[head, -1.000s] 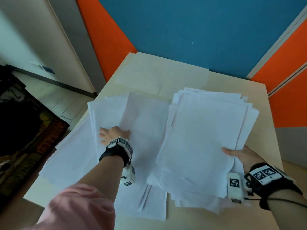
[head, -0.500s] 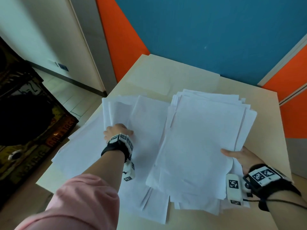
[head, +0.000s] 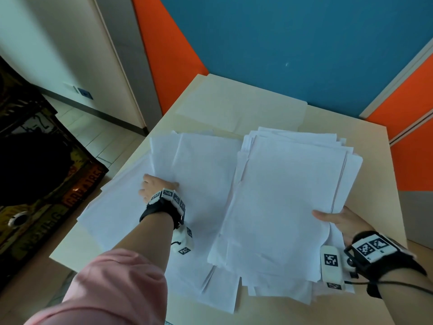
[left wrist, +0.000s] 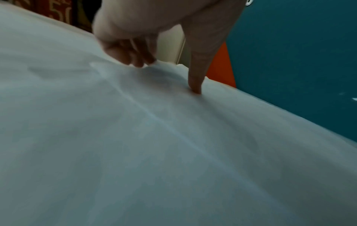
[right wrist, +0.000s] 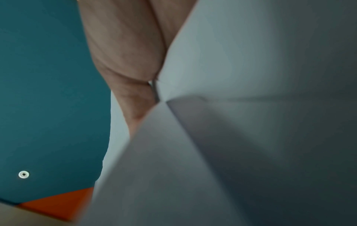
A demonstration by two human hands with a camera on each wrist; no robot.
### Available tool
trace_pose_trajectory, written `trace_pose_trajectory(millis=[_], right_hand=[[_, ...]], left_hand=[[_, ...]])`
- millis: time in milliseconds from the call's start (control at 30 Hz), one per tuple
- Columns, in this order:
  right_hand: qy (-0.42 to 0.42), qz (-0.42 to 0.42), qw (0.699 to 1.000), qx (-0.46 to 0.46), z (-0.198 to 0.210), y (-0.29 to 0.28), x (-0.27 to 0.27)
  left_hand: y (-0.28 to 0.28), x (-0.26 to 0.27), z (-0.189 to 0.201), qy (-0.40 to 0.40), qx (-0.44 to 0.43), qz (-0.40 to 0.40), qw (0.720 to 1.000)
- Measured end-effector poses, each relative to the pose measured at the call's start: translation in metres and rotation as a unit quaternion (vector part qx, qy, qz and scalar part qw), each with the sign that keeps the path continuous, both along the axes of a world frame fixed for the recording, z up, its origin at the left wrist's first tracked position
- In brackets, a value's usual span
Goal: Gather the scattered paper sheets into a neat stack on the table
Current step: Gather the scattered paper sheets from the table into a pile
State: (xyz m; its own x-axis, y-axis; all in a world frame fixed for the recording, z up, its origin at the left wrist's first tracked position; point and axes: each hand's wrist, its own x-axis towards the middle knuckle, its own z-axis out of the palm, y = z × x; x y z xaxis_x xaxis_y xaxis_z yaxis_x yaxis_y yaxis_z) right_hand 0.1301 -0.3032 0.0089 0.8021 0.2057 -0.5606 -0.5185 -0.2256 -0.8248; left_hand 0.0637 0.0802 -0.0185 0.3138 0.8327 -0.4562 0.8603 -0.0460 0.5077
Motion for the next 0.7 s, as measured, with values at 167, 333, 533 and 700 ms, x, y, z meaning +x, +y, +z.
trace_pose_trajectory(millis=[167,333,533,700], right_hand=[[0.004,0.002,1.0,-0.012,0.001,0.0,0.0],[-0.001,-0.01,1.0,-0.003,0.009,0.006,-0.002],[0.008,-0.017,1.0,-0.007,0.02,0.006,-0.006],[-0.012,-0.033,0.999,-0.015,0.017,-0.01,-0.007]], left_hand=[[0.009,0.004,0.003,-0.002,-0.049,-0.009,0.999],[0.012,0.006,0.002,-0.012,-0.075,-0.127,0.989],[0.005,0.013,0.017,-0.075,0.03,-0.195,0.977],[0.025,0.018,0.053,-0.178,0.051,-0.159,0.97]])
